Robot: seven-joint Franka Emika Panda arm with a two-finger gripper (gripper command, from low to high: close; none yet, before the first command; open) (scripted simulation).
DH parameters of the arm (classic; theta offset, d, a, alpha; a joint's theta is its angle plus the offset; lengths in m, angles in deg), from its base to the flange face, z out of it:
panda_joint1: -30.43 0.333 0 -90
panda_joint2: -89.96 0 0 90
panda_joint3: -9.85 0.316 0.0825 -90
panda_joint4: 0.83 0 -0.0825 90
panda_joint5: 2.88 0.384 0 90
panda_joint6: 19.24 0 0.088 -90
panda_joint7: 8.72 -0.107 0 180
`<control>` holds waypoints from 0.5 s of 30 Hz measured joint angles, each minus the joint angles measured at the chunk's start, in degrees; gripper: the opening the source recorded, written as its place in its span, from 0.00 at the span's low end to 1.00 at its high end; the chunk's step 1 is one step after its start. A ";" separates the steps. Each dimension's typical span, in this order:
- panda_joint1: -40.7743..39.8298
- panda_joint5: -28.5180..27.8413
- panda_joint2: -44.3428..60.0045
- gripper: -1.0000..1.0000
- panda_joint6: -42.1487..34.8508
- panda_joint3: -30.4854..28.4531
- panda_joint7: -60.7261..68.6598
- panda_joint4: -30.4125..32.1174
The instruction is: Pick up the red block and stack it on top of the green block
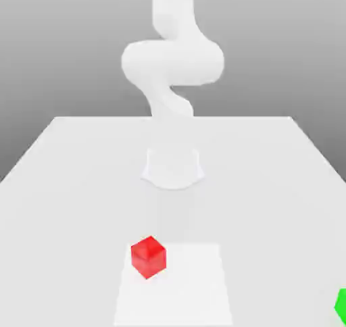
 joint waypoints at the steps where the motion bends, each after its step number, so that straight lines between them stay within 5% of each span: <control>1: -1.26 -0.72 1.80 0.50 1.09 1.18 -2.19 1.14; 15: -13.72 -7.78 26.05 0.50 15.04 8.65 -28.89 15.92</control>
